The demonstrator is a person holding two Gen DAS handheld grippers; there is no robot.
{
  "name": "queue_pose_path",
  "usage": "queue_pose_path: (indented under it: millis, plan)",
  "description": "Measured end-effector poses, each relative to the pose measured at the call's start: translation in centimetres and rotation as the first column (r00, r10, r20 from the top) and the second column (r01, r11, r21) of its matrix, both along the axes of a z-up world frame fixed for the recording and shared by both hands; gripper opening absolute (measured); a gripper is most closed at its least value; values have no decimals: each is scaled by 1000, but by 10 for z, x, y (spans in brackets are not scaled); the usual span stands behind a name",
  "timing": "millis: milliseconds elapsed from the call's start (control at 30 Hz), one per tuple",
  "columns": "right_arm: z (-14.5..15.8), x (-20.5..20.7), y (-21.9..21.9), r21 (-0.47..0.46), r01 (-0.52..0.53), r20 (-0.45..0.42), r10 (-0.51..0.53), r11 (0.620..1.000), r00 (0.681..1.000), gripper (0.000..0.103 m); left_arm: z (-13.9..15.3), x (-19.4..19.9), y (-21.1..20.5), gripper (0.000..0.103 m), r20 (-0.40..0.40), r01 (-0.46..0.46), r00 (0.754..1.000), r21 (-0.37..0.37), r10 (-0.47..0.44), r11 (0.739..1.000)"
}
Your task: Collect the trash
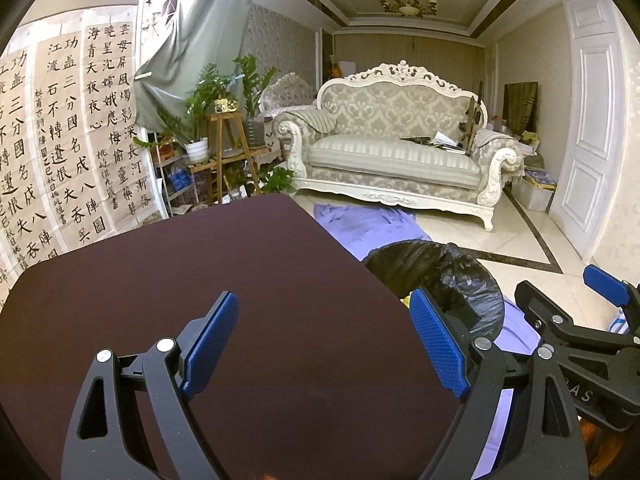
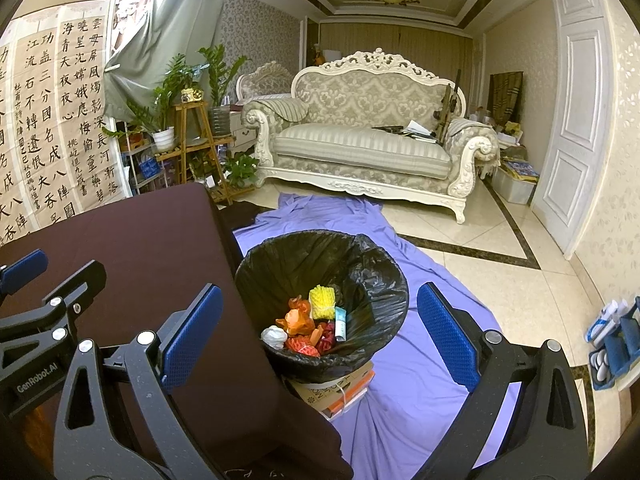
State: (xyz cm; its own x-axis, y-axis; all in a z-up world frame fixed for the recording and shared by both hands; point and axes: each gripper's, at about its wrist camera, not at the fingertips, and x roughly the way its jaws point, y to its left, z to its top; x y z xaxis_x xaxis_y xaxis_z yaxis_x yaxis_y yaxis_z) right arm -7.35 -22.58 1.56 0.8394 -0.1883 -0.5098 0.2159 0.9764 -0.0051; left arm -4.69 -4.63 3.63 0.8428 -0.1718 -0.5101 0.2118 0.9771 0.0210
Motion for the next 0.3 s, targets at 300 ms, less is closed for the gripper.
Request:
queue_pose_path:
  millis: [300]
  plan:
    - [1, 9, 10, -10, -23, -12, 23, 1000, 1000, 95, -8, 12, 16, 85, -29, -51, 998, 9, 51, 999]
